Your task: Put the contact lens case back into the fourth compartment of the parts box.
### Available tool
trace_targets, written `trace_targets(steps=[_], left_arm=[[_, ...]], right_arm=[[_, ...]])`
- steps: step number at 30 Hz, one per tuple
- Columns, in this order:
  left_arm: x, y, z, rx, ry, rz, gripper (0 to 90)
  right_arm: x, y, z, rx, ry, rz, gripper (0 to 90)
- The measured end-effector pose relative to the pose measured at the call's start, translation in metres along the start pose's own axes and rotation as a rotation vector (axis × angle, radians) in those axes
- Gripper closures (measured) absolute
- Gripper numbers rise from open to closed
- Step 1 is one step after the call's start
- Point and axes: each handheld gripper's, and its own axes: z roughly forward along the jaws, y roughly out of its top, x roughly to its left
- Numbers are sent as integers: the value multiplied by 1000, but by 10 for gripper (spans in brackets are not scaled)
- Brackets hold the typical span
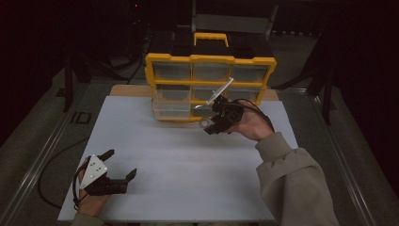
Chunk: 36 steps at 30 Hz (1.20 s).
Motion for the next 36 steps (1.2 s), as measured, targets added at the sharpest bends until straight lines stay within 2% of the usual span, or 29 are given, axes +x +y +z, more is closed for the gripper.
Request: trace_targets(steps=[7,8,25,36], left_arm=[[0,0,0,0,-1,0,1],[0,0,0,1,-1,0,1],[1,-1,-1,-3,1,-4,1],[1,-1,-1,-4,-2,-6,1]], right_arm=[[-6,7,-5,-5,-16,-17,486],[-6,9,-6,-1,-17,-4,486],[-23,33,-11,-52,-22,4,486],[-28,45,-13,-65,-35,14,486]])
